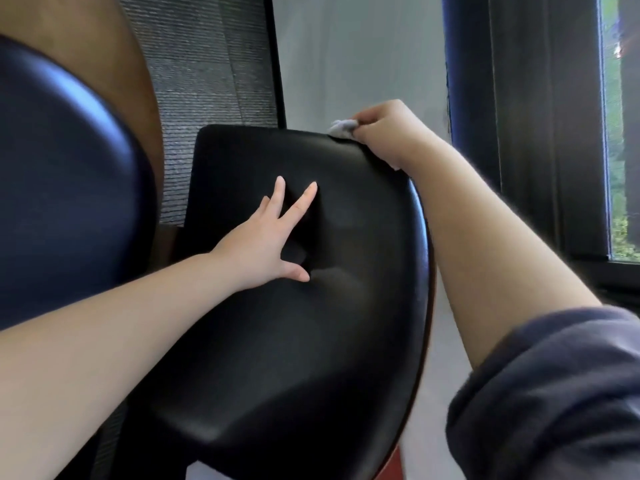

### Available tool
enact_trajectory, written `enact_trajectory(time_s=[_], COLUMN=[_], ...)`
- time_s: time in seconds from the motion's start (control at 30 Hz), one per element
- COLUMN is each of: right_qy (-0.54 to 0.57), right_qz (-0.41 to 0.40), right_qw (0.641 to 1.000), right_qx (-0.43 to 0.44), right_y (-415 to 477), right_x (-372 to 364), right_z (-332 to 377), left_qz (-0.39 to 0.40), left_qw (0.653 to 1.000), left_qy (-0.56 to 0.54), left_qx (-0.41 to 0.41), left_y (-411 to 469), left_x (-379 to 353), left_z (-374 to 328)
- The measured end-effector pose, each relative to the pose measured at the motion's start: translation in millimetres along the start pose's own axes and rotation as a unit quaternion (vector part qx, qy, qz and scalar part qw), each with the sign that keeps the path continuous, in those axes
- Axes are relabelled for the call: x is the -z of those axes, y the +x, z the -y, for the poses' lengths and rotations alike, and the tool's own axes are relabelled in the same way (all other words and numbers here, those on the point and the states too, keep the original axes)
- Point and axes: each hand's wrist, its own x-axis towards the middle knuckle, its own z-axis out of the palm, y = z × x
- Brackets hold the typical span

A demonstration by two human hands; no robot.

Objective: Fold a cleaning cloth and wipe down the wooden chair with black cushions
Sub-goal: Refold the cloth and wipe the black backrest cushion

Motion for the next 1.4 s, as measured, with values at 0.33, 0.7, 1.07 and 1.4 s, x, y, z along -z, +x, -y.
enact_trajectory(time_s=[0.33, 0.7, 1.07, 1.4], right_qy=[-0.104, -0.289, -0.322, -0.322], right_qz=[-0.101, -0.238, -0.260, -0.203], right_qw=[0.980, 0.895, 0.884, 0.905], right_qx=[0.140, 0.243, 0.216, 0.192], right_y=[-17.9, -55.6, -128.4, -208.7], right_x=[-8.9, -40.1, -84.4, -147.0], right_z=[-13.6, -22.2, -36.0, -47.4], left_qz=[-0.001, 0.038, 0.115, 0.159], left_qw=[1.000, 0.996, 0.992, 0.986], left_qy=[-0.009, -0.065, -0.036, -0.035], left_qx=[0.025, 0.044, 0.037, 0.029], left_y=[-2.8, -37.5, -94.9, -142.1], left_x=[-1.7, -28.8, -55.2, -87.6], left_z=[-2.3, 10.1, 13.6, 22.6])
